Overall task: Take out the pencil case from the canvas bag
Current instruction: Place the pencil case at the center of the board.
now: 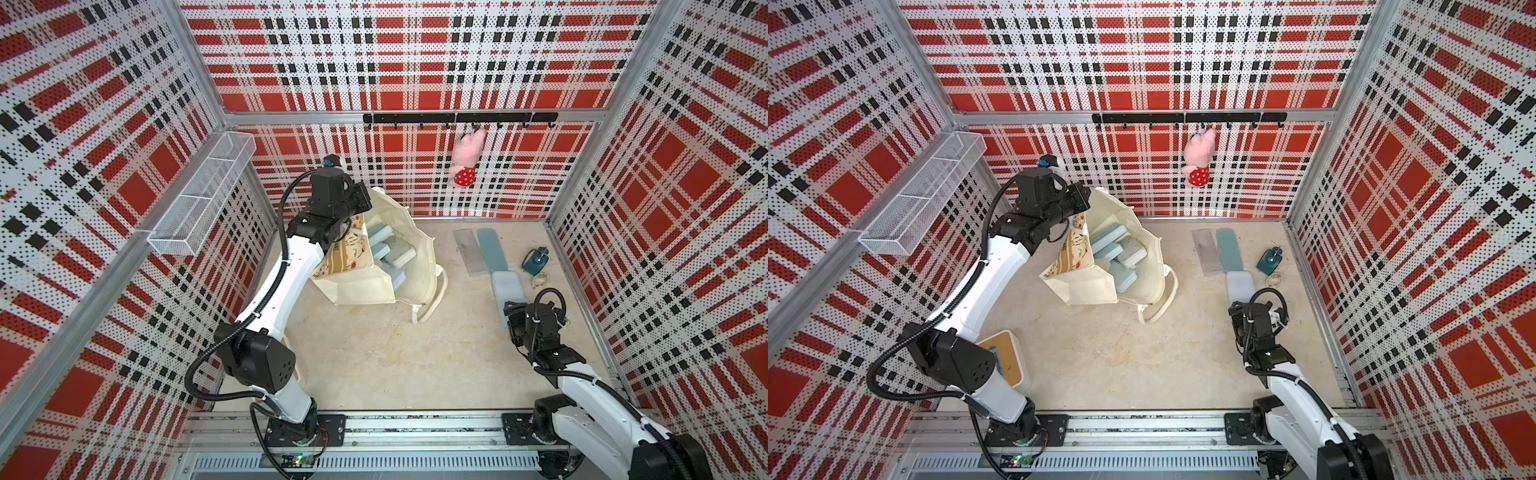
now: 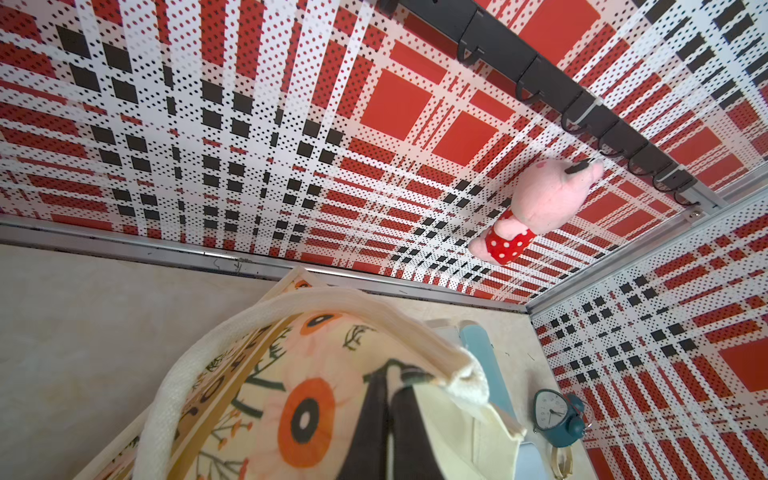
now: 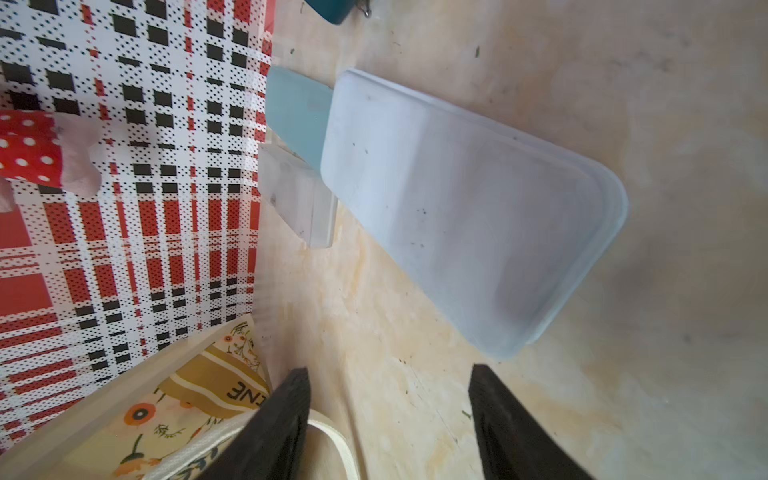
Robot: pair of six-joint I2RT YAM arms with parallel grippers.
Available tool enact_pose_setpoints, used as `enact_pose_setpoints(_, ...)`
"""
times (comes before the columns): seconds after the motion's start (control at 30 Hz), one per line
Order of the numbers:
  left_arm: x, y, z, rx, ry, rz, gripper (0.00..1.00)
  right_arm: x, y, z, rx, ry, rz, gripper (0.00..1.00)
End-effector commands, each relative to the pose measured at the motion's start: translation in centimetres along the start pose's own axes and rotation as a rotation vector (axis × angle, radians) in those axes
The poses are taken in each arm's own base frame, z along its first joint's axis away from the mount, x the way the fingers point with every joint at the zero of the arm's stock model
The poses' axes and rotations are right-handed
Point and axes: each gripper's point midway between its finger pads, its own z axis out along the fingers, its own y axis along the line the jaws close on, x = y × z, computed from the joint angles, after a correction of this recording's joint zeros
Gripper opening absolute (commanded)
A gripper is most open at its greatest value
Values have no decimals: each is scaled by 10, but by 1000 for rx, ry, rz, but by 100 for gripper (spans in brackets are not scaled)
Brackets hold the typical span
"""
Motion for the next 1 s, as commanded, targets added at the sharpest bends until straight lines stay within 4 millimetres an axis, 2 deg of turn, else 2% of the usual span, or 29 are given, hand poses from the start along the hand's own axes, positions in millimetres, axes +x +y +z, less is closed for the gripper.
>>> enact_pose_setpoints(0.0,-72,-51,-47,183,-257,-3,0,4,-16,4,40,21,11,66)
enact_pose_setpoints(0.17,-69,-54,-47,202,-248,-4,0,0,-17,0,71,6,-73,69)
enact_pose_setpoints(0.3,-66,-64,-49,234,-233,0,0,-9,9,-5,87,-1,-319,70)
enact_pose_setpoints(0.4,-61,-72,-51,253,-223,5,0,-15,19,-3,150,19,-529,70)
enact_pose_setpoints(0.57,-54,-85,-49,278,-209,10,0,-21,30,18,235,130,-790,76)
enact_pose_setpoints(0.7,-48,-92,-49,290,-199,11,0,-32,30,38,339,189,-934,85)
enact_pose_setpoints(0.8,-44,-96,-49,297,-191,13,0,-38,32,49,383,209,-996,86)
enact_pose_setpoints(0.87,-41,-98,-50,306,-186,15,0,-38,43,52,360,210,-1006,84)
enact_pose_setpoints(0.97,-38,-104,-53,340,-179,37,0,-33,78,43,224,181,-966,80)
